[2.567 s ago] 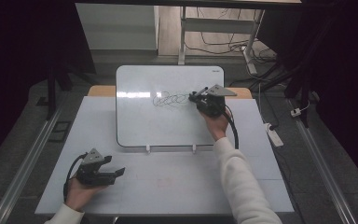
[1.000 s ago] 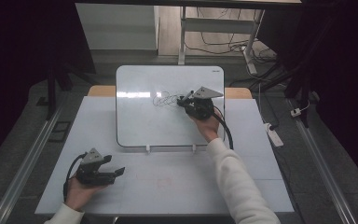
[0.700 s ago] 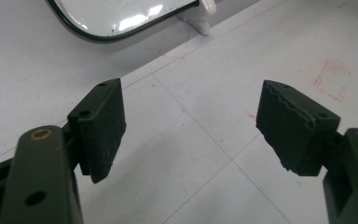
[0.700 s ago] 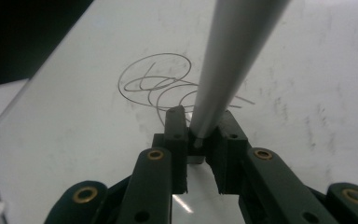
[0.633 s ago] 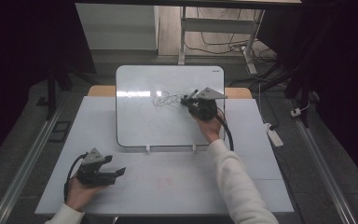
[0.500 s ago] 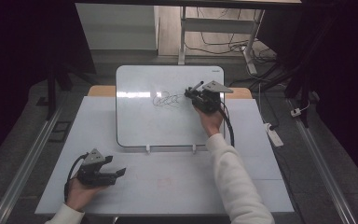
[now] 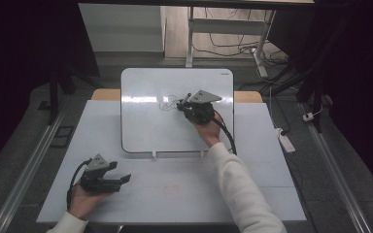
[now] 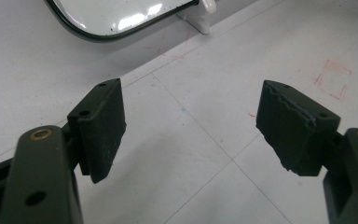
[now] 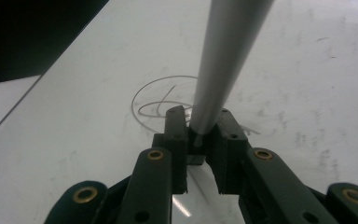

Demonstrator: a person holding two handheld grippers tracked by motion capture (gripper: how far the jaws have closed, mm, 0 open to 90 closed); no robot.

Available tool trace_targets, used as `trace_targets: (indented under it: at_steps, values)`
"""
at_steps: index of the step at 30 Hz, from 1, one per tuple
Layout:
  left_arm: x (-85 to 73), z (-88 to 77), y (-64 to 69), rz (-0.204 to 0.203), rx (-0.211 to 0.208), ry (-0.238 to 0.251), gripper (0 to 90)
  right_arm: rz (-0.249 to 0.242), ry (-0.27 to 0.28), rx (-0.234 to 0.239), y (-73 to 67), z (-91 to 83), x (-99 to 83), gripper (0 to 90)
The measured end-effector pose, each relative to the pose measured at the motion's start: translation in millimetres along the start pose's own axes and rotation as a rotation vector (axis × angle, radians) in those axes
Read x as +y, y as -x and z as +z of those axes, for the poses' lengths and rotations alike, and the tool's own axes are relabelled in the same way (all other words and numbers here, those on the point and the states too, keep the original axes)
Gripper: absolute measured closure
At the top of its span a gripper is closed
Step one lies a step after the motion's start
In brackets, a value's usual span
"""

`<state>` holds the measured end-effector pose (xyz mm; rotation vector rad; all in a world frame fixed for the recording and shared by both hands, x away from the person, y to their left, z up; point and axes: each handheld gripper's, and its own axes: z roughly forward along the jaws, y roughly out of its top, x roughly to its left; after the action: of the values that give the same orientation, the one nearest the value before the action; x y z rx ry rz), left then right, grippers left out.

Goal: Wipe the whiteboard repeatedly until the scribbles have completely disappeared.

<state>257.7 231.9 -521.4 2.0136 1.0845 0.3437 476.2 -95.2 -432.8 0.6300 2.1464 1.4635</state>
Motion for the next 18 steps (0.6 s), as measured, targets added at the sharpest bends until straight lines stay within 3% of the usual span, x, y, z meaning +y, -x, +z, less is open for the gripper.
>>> trace_targets:
  at_steps: [2, 4, 5, 7, 8, 9, 12, 13, 15, 18]
  values:
    - [0.0, -1.4, 1.2, 0.003, 0.0, 0.005, 24.5, 0.102, 0.06, -0.064, 15.4, -5.5, 1.7, 77.5]
    - [0.4, -1.5, 0.7, 0.002, -0.002, 0.008, 24.5, 0.152, 0.079, -0.073, 20.6, -6.5, 0.8, 77.5]
    - [0.6, -0.9, 0.2, 0.0, -0.003, 0.007, 24.5, 0.134, 0.071, -0.071, 15.8, -5.2, 0.4, 77.5]
    - [0.7, 0.5, -0.9, -0.001, -0.003, 0.002, 24.5, 0.06, 0.029, 0.008, 1.6, 1.6, -1.0, 77.5]
    - [0.6, 0.9, -0.9, -0.001, -0.005, -0.001, 24.5, 0.012, 0.014, -0.001, -3.5, 3.2, -0.2, 77.5]
    - [0.5, 0.8, -0.6, 0.001, -0.003, -0.002, 24.5, 0.005, 0.008, -0.011, -2.3, 3.5, 1.9, 77.5]
    - [0.1, -1.3, 0.2, 0.002, -0.003, 0.006, 24.5, 0.137, 0.086, -0.078, 17.4, -1.6, 5.2, 77.5]
    - [0.2, -1.6, 0.0, 0.0, -0.003, 0.009, 24.5, 0.155, 0.094, -0.079, 20.8, -1.8, 5.4, 77.5]
    - [0.3, -0.7, -1.1, -0.002, -0.005, 0.008, 24.5, 0.136, 0.079, -0.063, 14.4, 1.2, 4.5, 77.5]
    - [0.6, 1.3, -1.8, -0.002, -0.006, -0.001, 24.5, 0.045, 0.014, 0.036, -5.5, 10.4, 2.1, 77.4]
